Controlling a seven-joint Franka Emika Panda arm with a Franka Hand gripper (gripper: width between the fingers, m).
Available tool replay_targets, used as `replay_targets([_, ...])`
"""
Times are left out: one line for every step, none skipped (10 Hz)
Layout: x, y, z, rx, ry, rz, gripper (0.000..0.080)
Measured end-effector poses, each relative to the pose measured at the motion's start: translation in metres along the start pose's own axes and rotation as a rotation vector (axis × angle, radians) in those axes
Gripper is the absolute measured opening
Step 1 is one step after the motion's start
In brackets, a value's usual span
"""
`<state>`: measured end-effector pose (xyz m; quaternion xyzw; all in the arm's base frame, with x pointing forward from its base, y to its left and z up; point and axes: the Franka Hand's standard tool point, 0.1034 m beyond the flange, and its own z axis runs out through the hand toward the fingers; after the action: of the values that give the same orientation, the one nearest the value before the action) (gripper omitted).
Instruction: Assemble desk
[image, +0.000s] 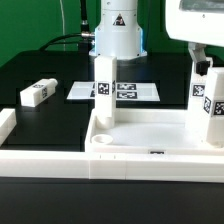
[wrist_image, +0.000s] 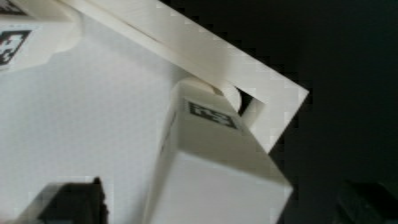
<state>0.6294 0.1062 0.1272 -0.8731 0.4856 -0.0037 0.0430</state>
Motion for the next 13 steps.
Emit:
replay_targets([0.0003,0.0024,0.0020,-0.019,0.013,-0.101,0.0649])
replay_targets([0.0006,0.0029,0.0030,-0.027,0.023,-0.218,0.0649])
replay_targets([0.0011,0.0025,0.0037,-0.022,0.028,-0.296,0.0649])
replay_targets([0.0014,0.0030,0.0045,-0.020,0.031,-0.346,0.0649])
replay_targets([0.0011,0.0029,0.0046,-0.023,0.031,-0.441,0.0649])
replay_targets([0.0005,0.0027,0.0047,-0.026,0.031,-0.516,0.0649])
replay_targets([0.0001,0.0027,0.0050,-0.033,0.035,-0.611,0.0649])
replay_targets([-0.0016,0.0019,0.0060,-0.034,0.034,-0.691,0.0649])
replay_targets([-0.0029,0.0010,0.0066,-0.033,0.034,-0.726,0.0649])
replay_targets([-0.0030,0.0009,0.0067,-0.038,0.037,-0.797,0.0649])
replay_targets([-0.0028,0.0011,0.0070,-0.044,0.039,-0.856,0.0649])
replay_targets([-0.0025,0.0013,0.0070,-0.051,0.040,-0.955,0.0649])
replay_targets([-0.0019,0.0016,0.0069,-0.058,0.042,-1.025,0.0649])
